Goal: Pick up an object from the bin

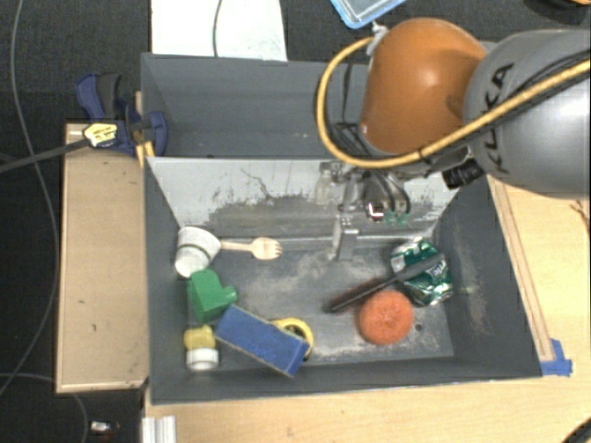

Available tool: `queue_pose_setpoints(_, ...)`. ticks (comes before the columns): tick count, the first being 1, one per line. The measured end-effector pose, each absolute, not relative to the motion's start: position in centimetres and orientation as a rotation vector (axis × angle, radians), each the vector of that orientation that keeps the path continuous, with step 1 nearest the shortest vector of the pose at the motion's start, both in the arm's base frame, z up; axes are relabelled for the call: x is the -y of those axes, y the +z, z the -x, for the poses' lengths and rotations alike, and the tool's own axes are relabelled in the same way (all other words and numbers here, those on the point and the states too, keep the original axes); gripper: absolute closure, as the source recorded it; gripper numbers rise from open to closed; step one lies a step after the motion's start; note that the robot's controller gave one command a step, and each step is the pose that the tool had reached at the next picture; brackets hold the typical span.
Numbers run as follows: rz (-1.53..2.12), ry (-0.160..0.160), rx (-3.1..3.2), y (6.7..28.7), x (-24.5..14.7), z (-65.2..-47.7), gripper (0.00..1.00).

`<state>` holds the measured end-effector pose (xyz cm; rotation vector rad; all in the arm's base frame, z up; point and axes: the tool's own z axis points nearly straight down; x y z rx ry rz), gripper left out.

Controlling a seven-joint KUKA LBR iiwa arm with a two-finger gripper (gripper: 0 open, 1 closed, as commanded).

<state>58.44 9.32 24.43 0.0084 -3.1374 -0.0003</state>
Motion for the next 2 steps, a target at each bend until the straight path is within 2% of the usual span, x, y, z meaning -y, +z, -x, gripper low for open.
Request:
queue_pose_setpoints(1,-0.006,-0.001,3.144,24.8,-9.3,-58.5,0.00)
queue_pose_setpoints(2,-0.153,-0.002,3.145,23.4,-8.9,-56.1,0.00)
